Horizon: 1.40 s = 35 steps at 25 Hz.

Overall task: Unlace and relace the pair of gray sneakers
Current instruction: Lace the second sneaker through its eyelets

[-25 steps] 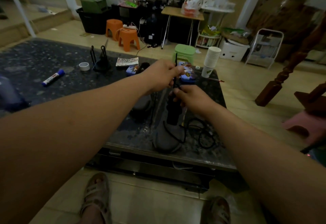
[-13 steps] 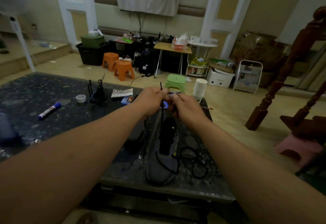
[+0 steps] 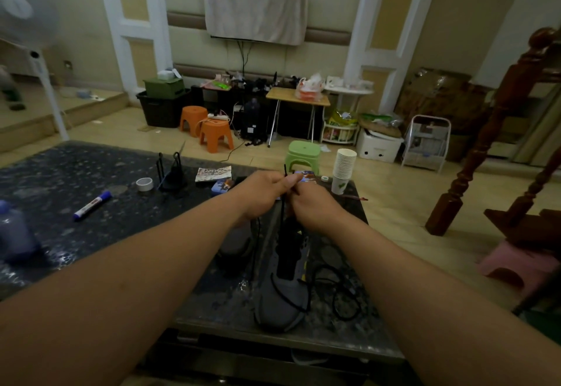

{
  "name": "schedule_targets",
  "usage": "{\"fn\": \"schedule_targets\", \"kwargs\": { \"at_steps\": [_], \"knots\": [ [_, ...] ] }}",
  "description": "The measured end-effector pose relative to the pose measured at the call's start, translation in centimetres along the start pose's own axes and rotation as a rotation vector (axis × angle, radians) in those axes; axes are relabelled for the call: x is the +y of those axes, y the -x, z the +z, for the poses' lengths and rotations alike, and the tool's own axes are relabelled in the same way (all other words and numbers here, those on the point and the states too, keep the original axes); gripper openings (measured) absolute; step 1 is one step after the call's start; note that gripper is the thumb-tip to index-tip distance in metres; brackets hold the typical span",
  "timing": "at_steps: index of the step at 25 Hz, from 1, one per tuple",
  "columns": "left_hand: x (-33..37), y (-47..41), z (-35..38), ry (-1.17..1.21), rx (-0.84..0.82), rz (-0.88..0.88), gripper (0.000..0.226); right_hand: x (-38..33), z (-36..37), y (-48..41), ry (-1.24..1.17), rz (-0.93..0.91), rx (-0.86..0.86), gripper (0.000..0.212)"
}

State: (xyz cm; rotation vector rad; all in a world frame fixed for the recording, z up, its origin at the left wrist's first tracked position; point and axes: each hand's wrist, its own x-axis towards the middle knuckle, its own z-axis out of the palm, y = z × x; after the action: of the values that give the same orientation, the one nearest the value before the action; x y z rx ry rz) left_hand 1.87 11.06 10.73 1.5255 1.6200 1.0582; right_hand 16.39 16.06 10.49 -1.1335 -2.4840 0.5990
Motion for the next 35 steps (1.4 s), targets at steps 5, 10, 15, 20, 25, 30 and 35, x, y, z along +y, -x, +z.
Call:
{"fn": "schedule_targets", "kwargs": {
  "at_steps": [5,10,15,20,25,30,35],
  "knots": [
    [0.1,-0.2,0.0,-0.021,0.004,0.033,0.048,-0.5,-0.8,0.4,-0.046,-0.004,0.037,0.024],
    [0.0,-0.4,0.2,-0.069,0.010,0.051,0.044,-0.8,-1.5,0.6,0.018,0.016,0.013,0.017],
    [1.0,0.5,0.2,0.056,0.040,0.047,0.032,-0.1,-0.8,1.2,-0.135,-0.019,-0.047,0.032],
    [0.9,0.4,0.6,0.072,0.004,0.055,0.036,1.5,1.3,1.5,-0.091,0.023,-0.181,0.049],
    [-4.5,1.0,2.7,0.283,0.080,-0.008,0.057,1.6,1.5,0.7,-0.150,0.108,-0.074,0.038],
    [-15.3,5.4,11.5,-0.177,-0.056,-0.132,0.089,2.0,1.2,0.4,-0.195,0.161,-0.060,0.042],
    [-14.9,5.4,13.0,-0.496,0.108,-0.210,0.074,2.8,1.0,0.3,-0.294,0.196,0.017,0.040]
  ]
}}
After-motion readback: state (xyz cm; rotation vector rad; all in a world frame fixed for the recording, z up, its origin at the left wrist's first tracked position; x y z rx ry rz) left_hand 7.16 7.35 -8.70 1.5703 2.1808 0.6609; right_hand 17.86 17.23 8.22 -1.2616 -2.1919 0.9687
